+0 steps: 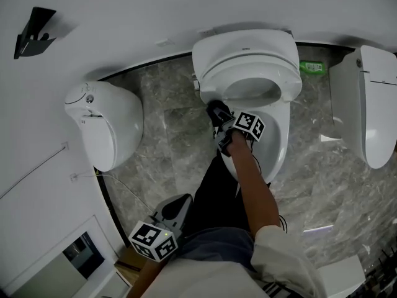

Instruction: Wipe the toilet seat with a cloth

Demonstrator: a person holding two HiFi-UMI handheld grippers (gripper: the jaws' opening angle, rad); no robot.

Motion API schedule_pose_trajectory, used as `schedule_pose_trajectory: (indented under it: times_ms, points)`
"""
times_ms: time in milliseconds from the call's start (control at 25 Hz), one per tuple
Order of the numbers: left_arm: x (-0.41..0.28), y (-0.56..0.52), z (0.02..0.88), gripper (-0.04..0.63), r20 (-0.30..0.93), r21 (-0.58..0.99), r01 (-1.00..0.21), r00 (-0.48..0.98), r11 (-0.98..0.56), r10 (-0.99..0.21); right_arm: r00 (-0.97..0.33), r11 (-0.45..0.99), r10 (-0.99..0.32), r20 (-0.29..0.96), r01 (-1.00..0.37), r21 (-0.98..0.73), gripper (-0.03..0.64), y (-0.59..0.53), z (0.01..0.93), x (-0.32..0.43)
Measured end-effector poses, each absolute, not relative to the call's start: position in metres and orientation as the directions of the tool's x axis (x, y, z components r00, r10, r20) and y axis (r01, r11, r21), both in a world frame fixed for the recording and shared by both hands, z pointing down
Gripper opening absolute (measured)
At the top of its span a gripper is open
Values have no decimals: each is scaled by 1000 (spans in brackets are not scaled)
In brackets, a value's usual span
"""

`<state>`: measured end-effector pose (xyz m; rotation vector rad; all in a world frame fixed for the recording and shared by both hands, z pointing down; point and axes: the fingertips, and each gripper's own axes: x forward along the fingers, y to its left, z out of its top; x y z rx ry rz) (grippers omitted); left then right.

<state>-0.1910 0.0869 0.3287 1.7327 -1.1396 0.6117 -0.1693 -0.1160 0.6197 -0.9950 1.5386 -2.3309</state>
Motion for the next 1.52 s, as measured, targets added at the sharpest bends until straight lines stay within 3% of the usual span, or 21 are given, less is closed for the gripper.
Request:
schedule_pose_trajectory:
  times_ms: [200, 480, 1120, 1520]
  points:
    - [-183, 88, 334, 8, 806, 425, -895, 443, -138, -393, -787, -462, -534, 308, -33, -886, 98, -114, 620, -167]
    - [-177, 91, 340, 8, 820, 416, -897, 441, -148, -366, -803, -453, -539, 253, 24, -891, 97, -105, 632, -154]
    - [-158, 99, 354, 8, 836, 408, -894, 447, -183, -318, -726, -526, -446, 523, -260, -810, 97, -88, 706, -68]
    - [-146, 89, 350, 8, 814, 437, -883, 469, -171, -343, -663, -558, -438, 607, -329, -762, 97, -93, 706, -10]
